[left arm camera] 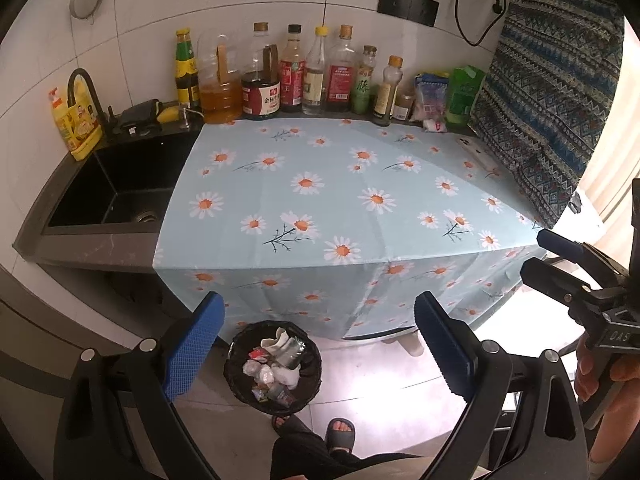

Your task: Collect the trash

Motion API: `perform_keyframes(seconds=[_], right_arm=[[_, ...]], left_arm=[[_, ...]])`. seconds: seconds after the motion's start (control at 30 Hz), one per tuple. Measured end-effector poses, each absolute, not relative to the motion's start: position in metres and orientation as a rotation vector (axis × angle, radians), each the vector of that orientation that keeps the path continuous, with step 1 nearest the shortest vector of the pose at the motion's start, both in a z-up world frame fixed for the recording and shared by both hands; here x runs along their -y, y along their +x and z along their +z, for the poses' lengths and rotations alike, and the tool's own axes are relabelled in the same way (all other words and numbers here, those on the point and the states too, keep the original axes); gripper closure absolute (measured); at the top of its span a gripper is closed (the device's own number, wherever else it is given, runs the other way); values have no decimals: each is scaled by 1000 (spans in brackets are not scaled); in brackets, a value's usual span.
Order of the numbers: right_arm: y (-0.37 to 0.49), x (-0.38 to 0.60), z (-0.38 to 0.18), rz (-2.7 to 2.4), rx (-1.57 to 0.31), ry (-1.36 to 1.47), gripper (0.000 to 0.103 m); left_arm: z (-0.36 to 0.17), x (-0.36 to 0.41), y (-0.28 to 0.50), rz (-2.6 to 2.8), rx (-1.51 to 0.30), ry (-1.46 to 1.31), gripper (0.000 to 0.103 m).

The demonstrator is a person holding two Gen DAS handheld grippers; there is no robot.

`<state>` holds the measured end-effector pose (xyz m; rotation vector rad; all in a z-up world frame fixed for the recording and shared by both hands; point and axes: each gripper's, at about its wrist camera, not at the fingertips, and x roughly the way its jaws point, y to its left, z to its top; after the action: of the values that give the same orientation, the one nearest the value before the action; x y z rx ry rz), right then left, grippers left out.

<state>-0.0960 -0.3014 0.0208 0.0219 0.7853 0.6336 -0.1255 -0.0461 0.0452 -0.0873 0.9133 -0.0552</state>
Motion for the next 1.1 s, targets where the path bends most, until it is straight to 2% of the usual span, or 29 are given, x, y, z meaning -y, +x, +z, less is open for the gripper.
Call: perform_keyframes(seconds=[1.1], right_arm=[[-107, 310, 17, 652, -786, 29, 5]], left_arm=[[42, 51, -142, -20, -915, -70, 10]])
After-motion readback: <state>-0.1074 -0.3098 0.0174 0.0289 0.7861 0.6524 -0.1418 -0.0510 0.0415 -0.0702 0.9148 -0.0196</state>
